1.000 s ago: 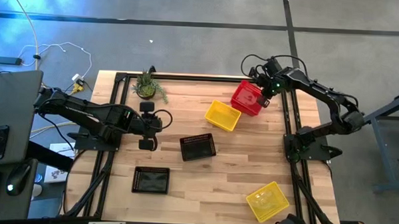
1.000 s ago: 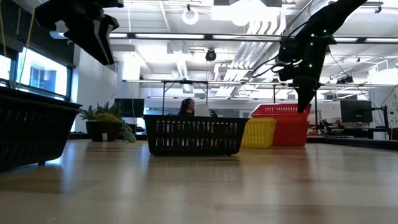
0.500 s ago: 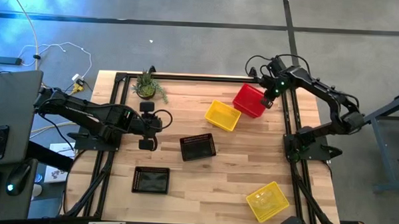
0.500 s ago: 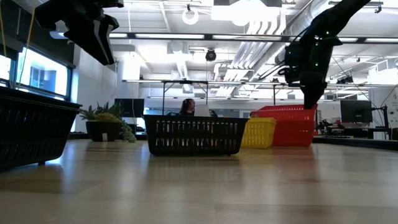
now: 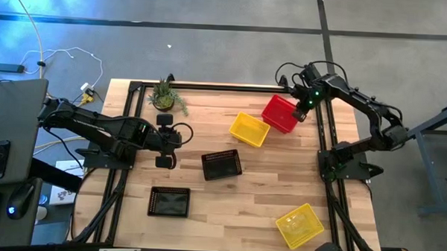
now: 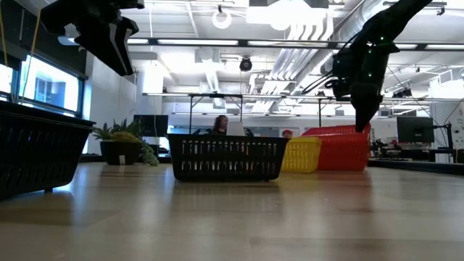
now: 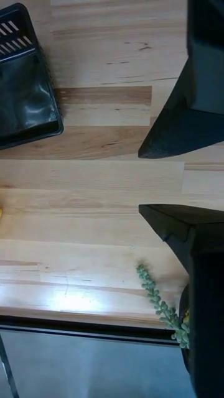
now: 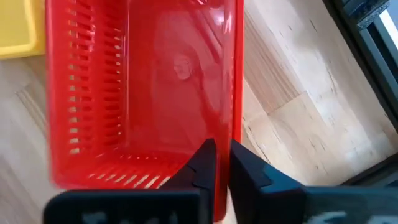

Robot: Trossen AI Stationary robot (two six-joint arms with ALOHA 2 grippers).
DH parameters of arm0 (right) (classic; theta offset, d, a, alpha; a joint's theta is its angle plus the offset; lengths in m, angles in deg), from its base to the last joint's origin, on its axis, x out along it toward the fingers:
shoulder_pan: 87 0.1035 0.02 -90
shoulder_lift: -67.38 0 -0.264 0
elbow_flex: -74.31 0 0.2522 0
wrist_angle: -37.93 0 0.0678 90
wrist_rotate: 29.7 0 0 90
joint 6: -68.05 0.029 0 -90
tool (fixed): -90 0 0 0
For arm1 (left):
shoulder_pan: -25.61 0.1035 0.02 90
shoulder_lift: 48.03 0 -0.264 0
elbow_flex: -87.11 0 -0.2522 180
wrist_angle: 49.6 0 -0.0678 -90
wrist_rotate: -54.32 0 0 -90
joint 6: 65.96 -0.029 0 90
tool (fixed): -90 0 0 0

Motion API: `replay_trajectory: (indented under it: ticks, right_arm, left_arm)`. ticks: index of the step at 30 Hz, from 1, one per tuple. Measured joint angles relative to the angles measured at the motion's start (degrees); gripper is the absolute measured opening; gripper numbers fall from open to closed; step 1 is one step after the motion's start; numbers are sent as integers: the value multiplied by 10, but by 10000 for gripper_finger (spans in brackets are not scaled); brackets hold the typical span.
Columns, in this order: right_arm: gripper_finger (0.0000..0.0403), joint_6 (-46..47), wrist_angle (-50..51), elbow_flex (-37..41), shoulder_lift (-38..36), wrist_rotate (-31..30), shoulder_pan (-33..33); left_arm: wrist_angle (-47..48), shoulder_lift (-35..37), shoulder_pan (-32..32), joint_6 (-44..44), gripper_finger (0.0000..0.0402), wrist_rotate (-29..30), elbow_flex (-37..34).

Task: Stack baskets by color
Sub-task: Stack the red bin on top of the red bin stack, then stack the yellow bin on top of the yellow bin stack

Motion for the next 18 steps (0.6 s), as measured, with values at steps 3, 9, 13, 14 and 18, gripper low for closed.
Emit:
replay_trajectory:
  ticks: [3, 9, 13, 14, 18]
  right_arm:
    - [54, 1, 0, 0, 0, -16, 2]
    - [86, 1, -4, 0, 0, -44, 3]
    - [89, 13, -13, 0, 0, -35, 5]
    - [90, 22, -13, 0, 0, -28, 7]
    - [90, 50, -11, 0, -3, -18, 27]
  left_arm:
    - [0, 0, 0, 0, 115, 0, 0]
    - [0, 0, 0, 0, 115, 0, 0]
    - [0, 0, 0, 0, 115, 0, 0]
    - [0, 0, 0, 0, 115, 0, 0]
    - [0, 0, 0, 0, 115, 0, 0]
